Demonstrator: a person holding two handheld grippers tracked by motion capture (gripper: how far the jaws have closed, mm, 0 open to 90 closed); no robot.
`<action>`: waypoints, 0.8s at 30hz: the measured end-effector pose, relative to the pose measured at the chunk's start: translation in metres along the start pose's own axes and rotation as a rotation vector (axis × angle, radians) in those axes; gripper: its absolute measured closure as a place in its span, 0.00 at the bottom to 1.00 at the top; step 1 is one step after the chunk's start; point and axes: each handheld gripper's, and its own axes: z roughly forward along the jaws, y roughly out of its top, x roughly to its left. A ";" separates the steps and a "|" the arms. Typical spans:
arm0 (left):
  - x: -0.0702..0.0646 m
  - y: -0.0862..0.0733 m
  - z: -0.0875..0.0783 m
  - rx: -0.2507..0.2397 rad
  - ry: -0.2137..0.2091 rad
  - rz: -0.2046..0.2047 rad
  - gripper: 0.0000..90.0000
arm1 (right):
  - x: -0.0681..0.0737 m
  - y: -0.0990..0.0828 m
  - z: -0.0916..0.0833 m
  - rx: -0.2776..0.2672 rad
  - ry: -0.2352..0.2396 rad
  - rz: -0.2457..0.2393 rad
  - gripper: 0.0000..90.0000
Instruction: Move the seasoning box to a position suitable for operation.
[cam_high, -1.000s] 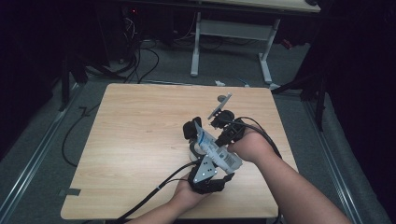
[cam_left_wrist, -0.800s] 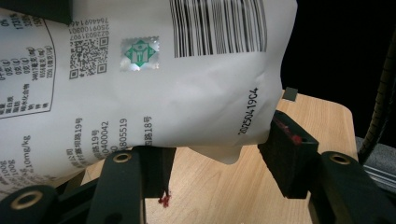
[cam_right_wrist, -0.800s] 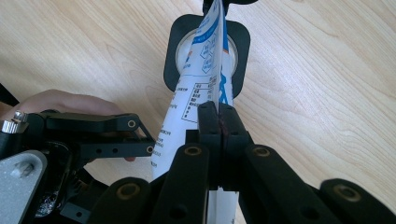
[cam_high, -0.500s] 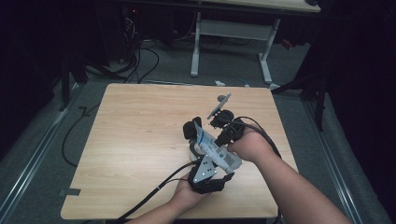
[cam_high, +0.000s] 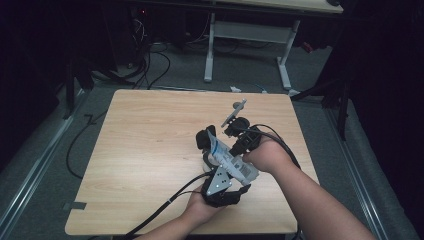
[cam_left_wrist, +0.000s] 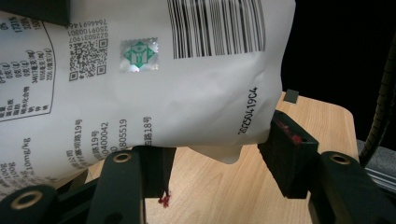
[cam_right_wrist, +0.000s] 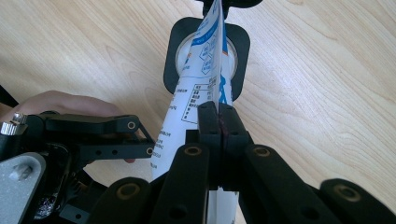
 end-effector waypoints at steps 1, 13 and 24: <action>0.000 0.000 0.000 0.000 -0.001 0.000 0.53 | 0.000 0.000 0.000 0.000 0.000 -0.001 1.00; 0.000 0.000 0.000 -0.003 -0.001 -0.001 0.53 | 0.000 0.001 0.000 0.000 0.000 -0.004 1.00; 0.000 0.001 0.000 -0.006 -0.001 -0.002 0.53 | 0.000 0.001 0.000 0.005 -0.001 0.007 1.00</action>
